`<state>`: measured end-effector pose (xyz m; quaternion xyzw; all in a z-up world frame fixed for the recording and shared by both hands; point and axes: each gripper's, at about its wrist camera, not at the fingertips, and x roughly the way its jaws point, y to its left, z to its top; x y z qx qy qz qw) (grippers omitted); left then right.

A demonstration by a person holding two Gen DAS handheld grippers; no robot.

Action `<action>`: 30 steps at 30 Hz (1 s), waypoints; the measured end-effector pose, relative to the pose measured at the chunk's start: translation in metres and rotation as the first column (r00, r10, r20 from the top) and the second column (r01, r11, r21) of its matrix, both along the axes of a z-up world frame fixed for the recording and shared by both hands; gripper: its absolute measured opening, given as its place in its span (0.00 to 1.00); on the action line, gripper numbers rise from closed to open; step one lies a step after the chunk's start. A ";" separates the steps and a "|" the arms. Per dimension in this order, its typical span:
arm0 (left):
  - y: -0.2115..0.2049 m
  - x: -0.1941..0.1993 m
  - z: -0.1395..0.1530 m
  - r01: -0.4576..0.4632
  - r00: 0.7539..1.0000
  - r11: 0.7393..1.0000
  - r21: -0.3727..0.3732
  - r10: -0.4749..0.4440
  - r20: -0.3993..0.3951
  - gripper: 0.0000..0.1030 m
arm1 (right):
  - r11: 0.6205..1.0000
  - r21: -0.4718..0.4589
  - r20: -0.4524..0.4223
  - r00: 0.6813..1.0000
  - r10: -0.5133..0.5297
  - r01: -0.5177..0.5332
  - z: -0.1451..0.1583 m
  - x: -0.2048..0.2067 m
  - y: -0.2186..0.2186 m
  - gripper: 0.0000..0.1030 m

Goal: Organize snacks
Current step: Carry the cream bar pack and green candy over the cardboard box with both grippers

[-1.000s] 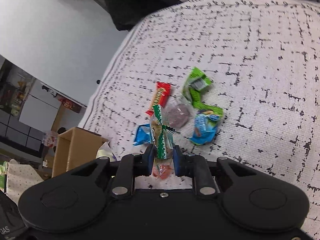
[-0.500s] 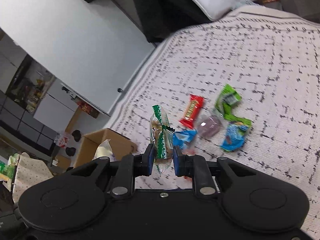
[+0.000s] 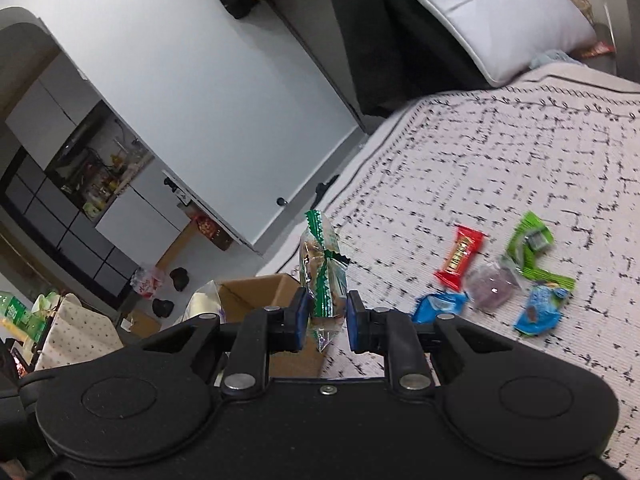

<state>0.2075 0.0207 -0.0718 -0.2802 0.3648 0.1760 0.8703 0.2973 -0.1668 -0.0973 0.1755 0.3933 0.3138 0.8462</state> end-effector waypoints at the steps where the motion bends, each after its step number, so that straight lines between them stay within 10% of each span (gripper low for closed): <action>1: 0.004 -0.002 0.001 -0.004 1.000 1.000 -0.002 0.004 0.003 0.35 | 1.000 -0.001 0.006 1.000 0.001 -0.001 0.001 -0.001 0.003 0.19; 30: 0.114 -0.014 -0.026 -0.031 0.999 0.993 -0.111 0.032 0.007 0.35 | 0.992 -0.062 0.063 0.992 0.114 -0.110 -0.001 -0.026 0.102 0.19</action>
